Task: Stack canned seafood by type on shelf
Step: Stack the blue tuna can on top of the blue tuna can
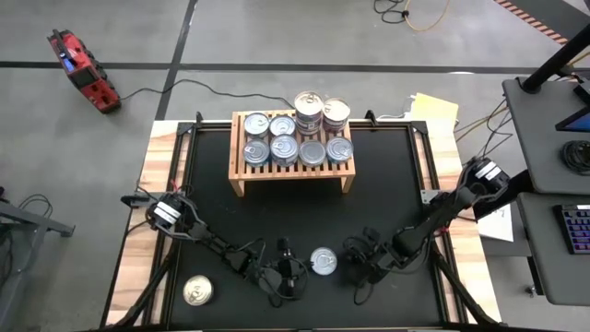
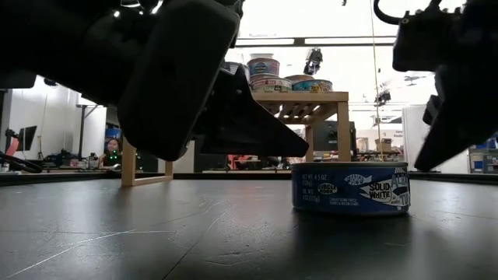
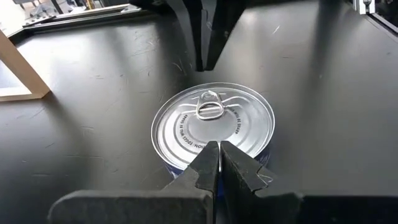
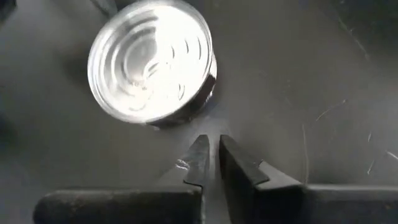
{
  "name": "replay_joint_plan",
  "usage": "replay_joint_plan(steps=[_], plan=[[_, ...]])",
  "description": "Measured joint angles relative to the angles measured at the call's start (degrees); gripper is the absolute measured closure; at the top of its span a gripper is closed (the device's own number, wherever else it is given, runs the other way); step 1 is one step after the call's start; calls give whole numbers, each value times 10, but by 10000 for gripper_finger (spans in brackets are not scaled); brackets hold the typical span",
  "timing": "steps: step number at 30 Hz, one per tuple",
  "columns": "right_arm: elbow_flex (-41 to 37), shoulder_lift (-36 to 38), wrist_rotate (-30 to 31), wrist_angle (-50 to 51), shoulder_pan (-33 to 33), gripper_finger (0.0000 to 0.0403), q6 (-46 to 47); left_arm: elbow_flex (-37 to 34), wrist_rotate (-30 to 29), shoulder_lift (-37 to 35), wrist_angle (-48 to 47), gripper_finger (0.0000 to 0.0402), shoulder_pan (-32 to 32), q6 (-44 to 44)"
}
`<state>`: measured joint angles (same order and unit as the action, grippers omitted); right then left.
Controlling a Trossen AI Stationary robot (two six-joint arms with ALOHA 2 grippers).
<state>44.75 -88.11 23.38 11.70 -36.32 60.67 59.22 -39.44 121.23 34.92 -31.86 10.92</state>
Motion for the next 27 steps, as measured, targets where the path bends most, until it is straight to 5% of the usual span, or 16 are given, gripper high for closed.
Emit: replay_joint_plan(steps=[15,27], plan=[[0,16,-28,-5,37,193,25,-4,1,0,1,401,0,-9],[0,16,-83,-5,56,145,24,16,14,-1,-1,401,8,-58]])
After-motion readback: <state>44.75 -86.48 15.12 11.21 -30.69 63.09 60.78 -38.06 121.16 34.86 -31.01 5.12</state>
